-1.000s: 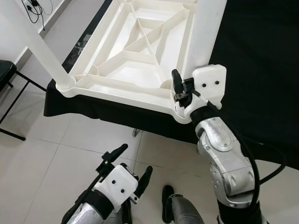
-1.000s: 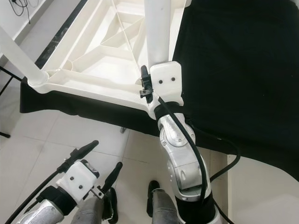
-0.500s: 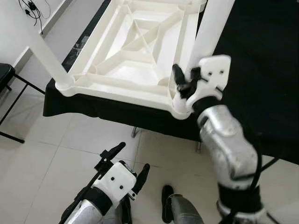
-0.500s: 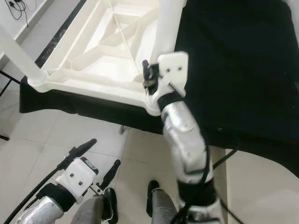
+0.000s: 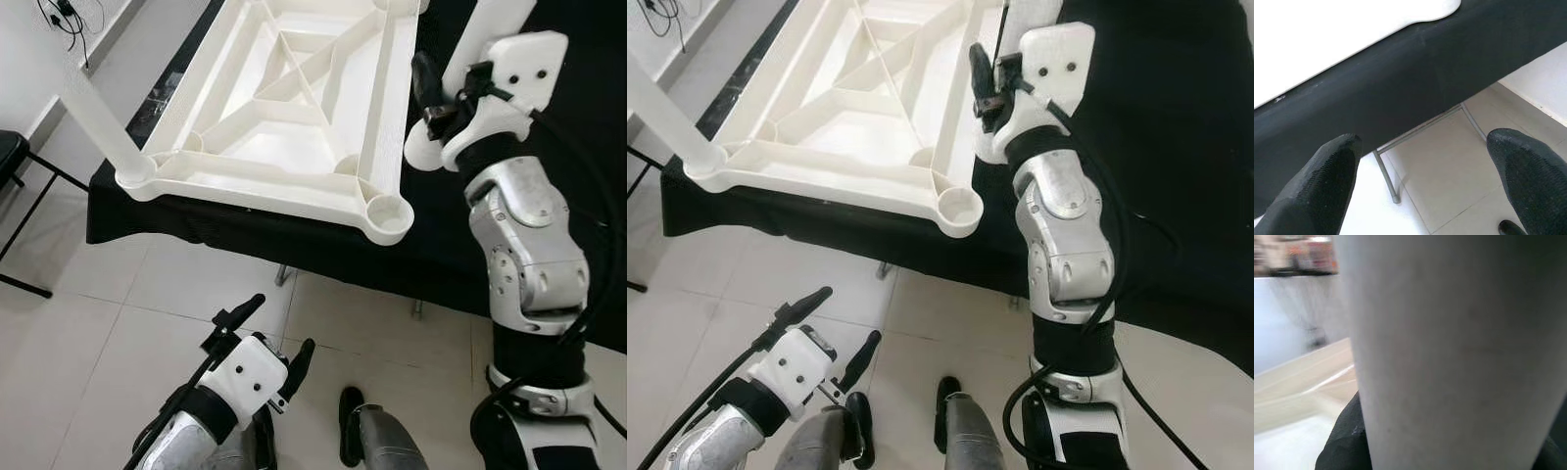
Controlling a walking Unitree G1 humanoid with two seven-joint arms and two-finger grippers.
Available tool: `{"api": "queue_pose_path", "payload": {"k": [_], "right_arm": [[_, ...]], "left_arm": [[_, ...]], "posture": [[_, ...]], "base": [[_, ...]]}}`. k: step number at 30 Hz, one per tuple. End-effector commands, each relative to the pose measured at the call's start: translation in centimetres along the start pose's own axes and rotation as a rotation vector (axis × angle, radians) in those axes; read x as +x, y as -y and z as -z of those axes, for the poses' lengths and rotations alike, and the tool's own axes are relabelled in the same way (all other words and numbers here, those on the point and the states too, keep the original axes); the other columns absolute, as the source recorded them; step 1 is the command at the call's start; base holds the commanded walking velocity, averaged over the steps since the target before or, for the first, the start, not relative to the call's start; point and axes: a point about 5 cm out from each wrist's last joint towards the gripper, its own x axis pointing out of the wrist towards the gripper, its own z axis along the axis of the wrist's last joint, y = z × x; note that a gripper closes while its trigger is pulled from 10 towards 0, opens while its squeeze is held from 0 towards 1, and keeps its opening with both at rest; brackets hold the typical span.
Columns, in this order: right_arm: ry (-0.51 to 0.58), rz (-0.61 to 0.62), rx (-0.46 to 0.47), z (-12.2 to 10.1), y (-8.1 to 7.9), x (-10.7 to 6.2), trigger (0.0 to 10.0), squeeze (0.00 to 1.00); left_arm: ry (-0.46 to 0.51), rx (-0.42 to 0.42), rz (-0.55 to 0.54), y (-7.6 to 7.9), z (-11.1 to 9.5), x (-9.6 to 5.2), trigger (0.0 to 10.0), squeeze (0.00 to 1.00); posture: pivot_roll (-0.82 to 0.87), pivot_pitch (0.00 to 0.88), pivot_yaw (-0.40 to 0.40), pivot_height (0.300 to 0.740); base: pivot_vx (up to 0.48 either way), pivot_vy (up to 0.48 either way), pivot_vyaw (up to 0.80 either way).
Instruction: Building children table
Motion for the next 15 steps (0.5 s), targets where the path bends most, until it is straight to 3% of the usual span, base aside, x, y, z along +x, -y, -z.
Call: {"api": "queue_pose_path", "payload": {"k": [1,4,5,6,9,11,14,15], "right_arm": [[0.002,-0.158,0.070,0.0,-1.0,0.0,10.0,0.00],[0.020,-0.199,0.065,-0.6,0.0,0.2,10.0,0.00],[0.034,-0.208,0.063,-1.1,0.9,0.6,10.0,0.00],[0.034,-0.208,0.063,-1.1,0.9,0.6,10.0,0.00],[0.083,-0.251,0.095,-2.7,3.4,1.1,10.0,0.00],[0.123,-0.298,0.103,-3.6,3.9,0.9,10.0,0.00],[0.142,-0.323,0.112,-4.0,3.9,0.7,10.0,0.00],[0.156,-0.399,0.118,-4.3,3.6,0.3,10.0,0.00]], "left_arm": [[-0.032,-0.047,0.003,-0.5,0.6,0.2,10.0,0.00],[0.012,-0.071,0.008,-2.1,-0.2,1.4,10.0,0.00],[0.070,-0.098,0.000,-3.8,-1.3,2.5,10.0,0.00],[0.070,-0.098,0.000,-3.8,-1.3,2.5,10.0,0.00],[0.249,-0.193,0.050,-7.6,-5.4,5.0,10.0,0.00],[0.335,-0.238,0.111,-8.9,-7.6,5.8,10.0,0.00],[0.370,-0.252,0.139,-9.4,-8.5,6.0,10.0,0.00],[0.432,-0.269,0.194,-10.0,-10.1,6.4,10.0,0.00]], "posture": [[0.08,0.309,0.000,0.740],[0.07,0.297,-0.006,0.740],[0.07,0.286,-0.011,0.740],[0.07,0.286,-0.011,0.740],[0.07,0.258,-0.018,0.740],[0.07,0.244,-0.016,0.740],[0.07,0.244,-0.016,0.740],[0.07,0.216,-0.016,0.740]], "base": [[0.000,0.000,0.00],[0.000,0.000,0.00],[0.000,0.000,0.00],[0.000,0.000,0.00],[0.000,0.000,0.00],[0.000,0.000,0.00],[0.000,0.000,0.00],[0.000,0.000,0.00]]}}
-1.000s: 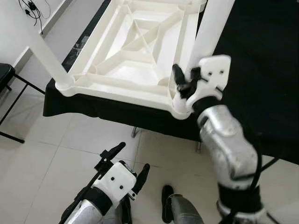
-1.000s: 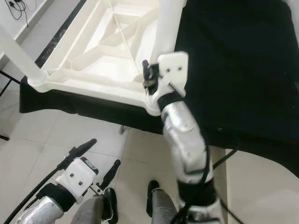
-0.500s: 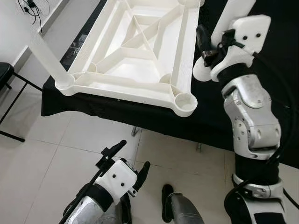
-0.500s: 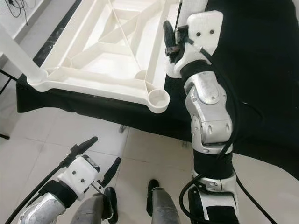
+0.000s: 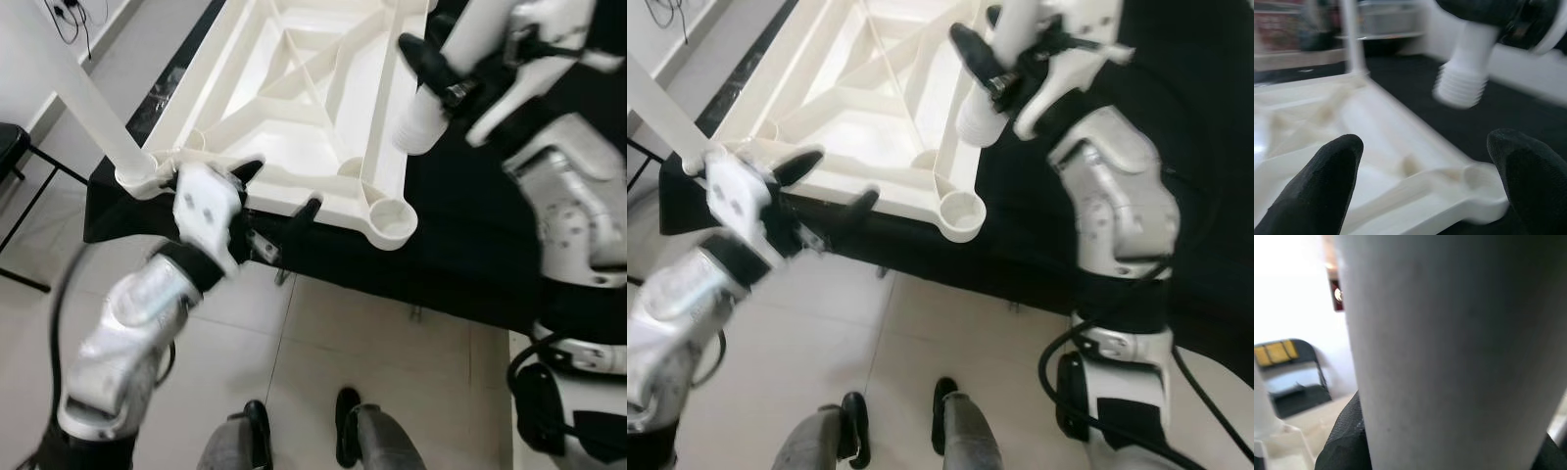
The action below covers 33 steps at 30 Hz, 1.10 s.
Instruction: Building children table
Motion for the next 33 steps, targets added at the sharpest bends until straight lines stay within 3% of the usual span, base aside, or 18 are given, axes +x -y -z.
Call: {"api": "queue_pose_path", "payload": {"k": [1,4,6,7,8,13,16,20,21,24,25,26,31,33], "right_arm": [[0.030,-0.175,-0.010,-0.7,-1.7,-0.3,10.0,0.00],[0.014,-0.266,-0.017,-0.5,-2.5,-0.6,10.0,0.00],[-0.050,-0.457,-0.023,0.2,-4.2,-1.8,10.0,0.00],[-0.050,-0.457,-0.023,0.2,-4.2,-1.8,10.0,0.00],[-0.078,-0.549,0.000,0.4,-4.7,-2.9,10.0,0.00],[-0.102,-0.584,0.027,0.0,-4.3,-4.6,10.0,0.00],[-0.175,-0.565,0.019,0.8,-4.1,-5.6,10.0,0.00],[-0.295,-0.430,0.026,4.2,-3.8,-6.4,10.0,0.00],[-0.295,-0.430,0.026,4.2,-3.8,-6.4,10.0,0.00],[-0.401,-0.154,0.030,7.5,-2.0,-7.2,10.0,0.00],[-0.401,-0.154,0.030,7.5,-2.0,-7.2,10.0,0.00],[-0.440,-0.050,0.040,8.6,-1.4,-7.7,10.0,0.00],[-0.503,-0.004,0.010,10.1,-1.7,-9.2,10.0,0.00],[-0.493,-0.010,0.081,10.4,-3.1,-10.6,10.0,0.00]], "left_arm": [[0.073,-0.043,0.104,-0.3,-2.1,1.0,10.0,0.00],[0.109,-0.068,0.159,-0.4,-3.1,1.8,10.0,0.00],[0.163,-0.148,0.292,-0.4,-4.7,3.2,10.0,0.00],[0.163,-0.148,0.292,-0.4,-4.7,3.2,10.0,0.00],[0.187,-0.245,0.374,-0.3,-5.2,3.6,10.0,0.00],[0.187,-0.279,0.380,-0.4,-5.0,3.8,10.0,0.00],[0.174,-0.287,0.370,-0.1,-4.5,3.7,10.0,0.00],[0.160,-0.342,0.369,0.8,-3.2,3.5,10.0,0.00],[0.160,-0.342,0.369,0.8,-3.2,3.5,10.0,0.00],[0.113,-0.383,0.332,1.2,-1.3,2.9,10.0,0.00],[0.113,-0.383,0.332,1.2,-1.3,2.9,10.0,0.00],[0.086,-0.395,0.303,1.3,-0.4,2.6,10.0,0.00],[0.021,-0.416,0.235,1.8,1.8,1.7,10.0,0.00],[-0.096,-0.432,0.135,3.0,5.3,-0.1,10.0,0.00]], "posture": [[0.07,0.212,-0.017,0.740],[0.07,0.197,-0.016,0.740],[0.06,0.166,-0.008,0.740],[0.06,0.166,-0.008,0.740],[0.05,0.150,-0.003,0.740],[0.04,0.124,0.004,0.740],[0.03,0.118,0.001,0.740],[0.01,0.064,-0.006,0.740],[0.01,0.064,-0.006,0.740],[0.01,0.028,-0.011,0.740],[0.01,0.028,-0.011,0.740],[0.01,0.012,-0.015,0.740],[0.01,0.000,-0.021,0.740],[0.00,0.000,-0.025,0.740]], "base": [[0.000,0.000,0.00],[0.000,0.000,0.00],[0.000,0.000,0.00],[0.000,0.000,0.00],[0.000,0.000,0.00],[0.000,0.000,0.00],[0.000,0.000,0.00],[0.000,0.000,0.00],[0.000,0.000,0.00],[0.000,0.000,0.00],[0.000,0.000,0.00],[0.000,0.000,0.00],[0.000,0.000,0.00],[0.000,0.000,0.00]]}}
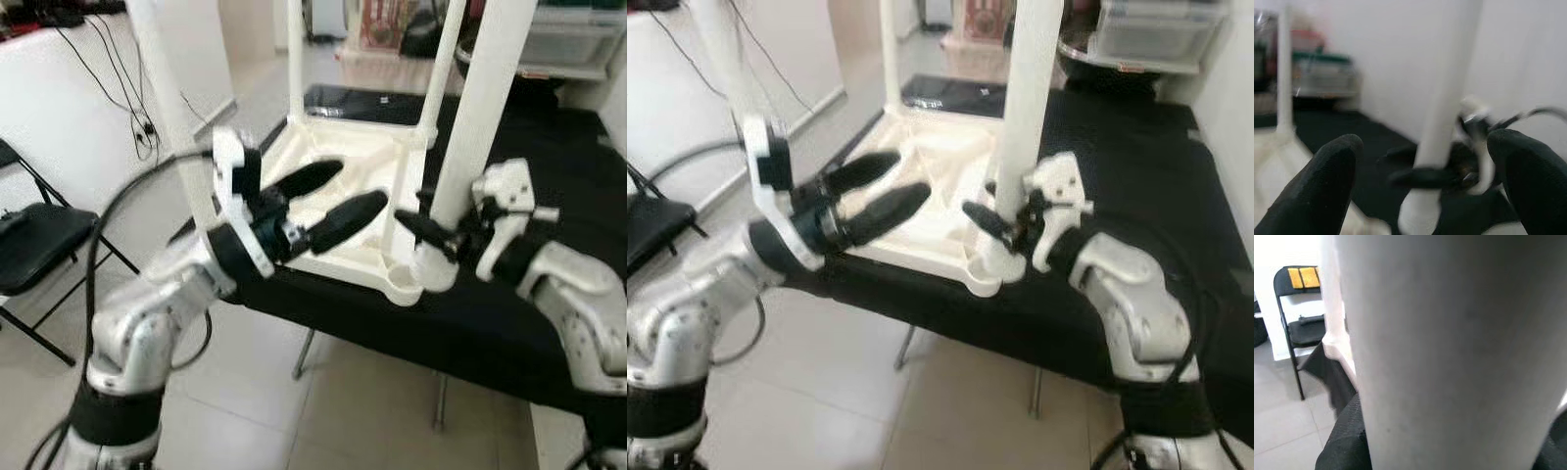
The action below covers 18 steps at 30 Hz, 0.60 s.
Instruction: Building children table
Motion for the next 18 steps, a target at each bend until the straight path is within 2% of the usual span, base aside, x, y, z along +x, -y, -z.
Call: {"api": "queue_pose_path", "payload": {"k": [1,2,4,6,9,13,18], "right_arm": [[0.054,-0.027,0.033,-0.6,-1.1,-0.2,10.0,0.00],[0.068,-0.034,0.051,-0.6,-1.5,-0.3,10.0,0.00],[0.068,-0.034,0.051,-0.6,-1.5,-0.3,10.0,0.00],[0.107,-0.042,0.073,-1.0,-2.0,0.1,10.0,0.00],[0.132,-0.029,0.091,-1.2,-2.2,0.9,10.0,0.00],[0.099,-0.038,0.055,-0.8,-3.0,2.3,10.0,0.00],[0.091,-0.034,0.025,-0.8,-3.3,3.0,10.0,0.00]], "left_arm": [[-0.062,-0.008,-0.080,-0.1,2.3,-0.7,10.0,0.00],[-0.083,-0.021,-0.117,-0.1,3.3,-1.1,10.0,0.00],[-0.083,-0.021,-0.117,-0.1,3.3,-1.1,10.0,0.00],[-0.124,-0.012,-0.185,-0.5,4.6,-1.7,10.0,0.00],[-0.129,0.004,-0.239,-1.0,5.0,-1.9,10.0,0.00],[-0.093,0.043,-0.261,-1.8,3.7,-1.3,10.0,0.00],[-0.062,0.080,-0.247,-1.9,2.7,-0.9,10.0,0.00]], "posture": [[-0.01,0.000,-0.025,0.740],[-0.01,0.000,-0.025,0.740],[-0.01,0.000,-0.025,0.740],[-0.01,0.000,-0.024,0.740],[-0.01,0.000,-0.025,0.740],[-0.01,0.000,-0.036,0.740],[-0.01,0.000,-0.039,0.740]], "base": [[0.000,0.000,0.00],[0.000,0.000,0.00],[0.000,0.000,0.00],[0.000,0.000,0.00],[0.000,0.000,0.00],[0.000,0.000,0.00],[0.000,0.000,0.00]]}}
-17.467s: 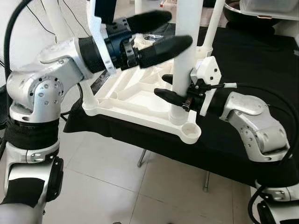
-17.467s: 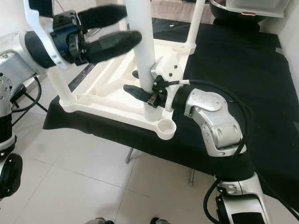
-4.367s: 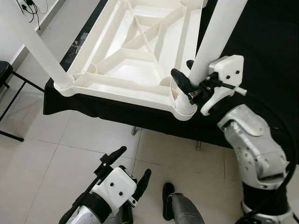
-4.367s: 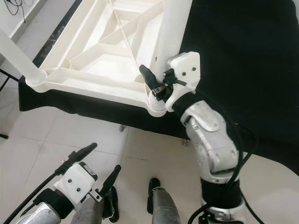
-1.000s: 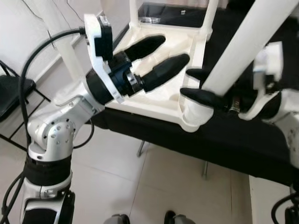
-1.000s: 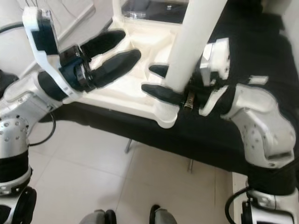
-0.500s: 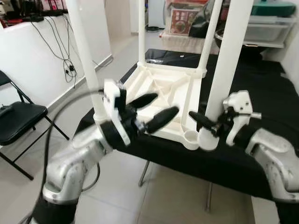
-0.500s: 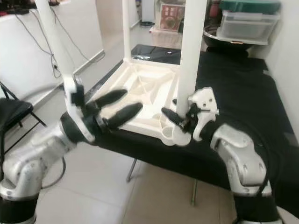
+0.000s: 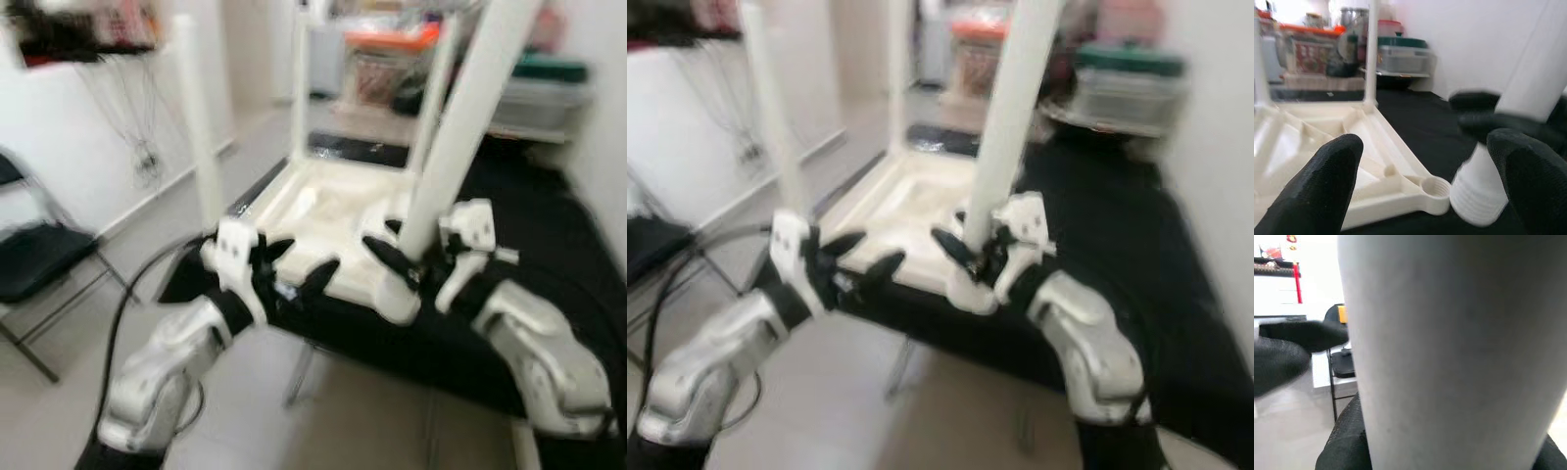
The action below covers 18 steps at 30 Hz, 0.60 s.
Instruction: Building children table
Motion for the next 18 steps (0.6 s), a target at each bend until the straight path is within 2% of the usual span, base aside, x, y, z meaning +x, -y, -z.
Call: {"api": "queue_pose_path", "payload": {"k": [1,9,14,18], "right_arm": [[0.002,0.013,-0.031,-0.2,0.0,0.3,10.0,0.00],[-0.032,0.010,-0.054,-0.1,-0.6,0.4,10.0,0.00],[-0.124,-0.064,-0.159,0.0,-1.4,0.8,10.0,0.00],[-0.139,-0.081,-0.211,-0.4,-1.6,2.0,10.0,0.00]], "left_arm": [[0.009,0.028,-0.001,0.0,-0.1,0.0,10.0,0.00],[0.026,0.055,0.016,1.0,-0.3,0.4,10.0,0.00],[0.088,0.112,0.081,1.7,-2.9,1.9,10.0,0.00],[0.204,0.145,0.217,3.1,-6.8,3.8,10.0,0.00]], "posture": [[-0.01,0.000,-0.039,0.740],[-0.01,0.000,-0.039,0.740],[-0.01,0.000,-0.038,0.740],[-0.02,0.000,-0.038,0.740]], "base": [[0.000,0.000,0.00],[0.000,0.000,0.00],[0.000,0.000,0.00],[0.000,0.000,0.00]]}}
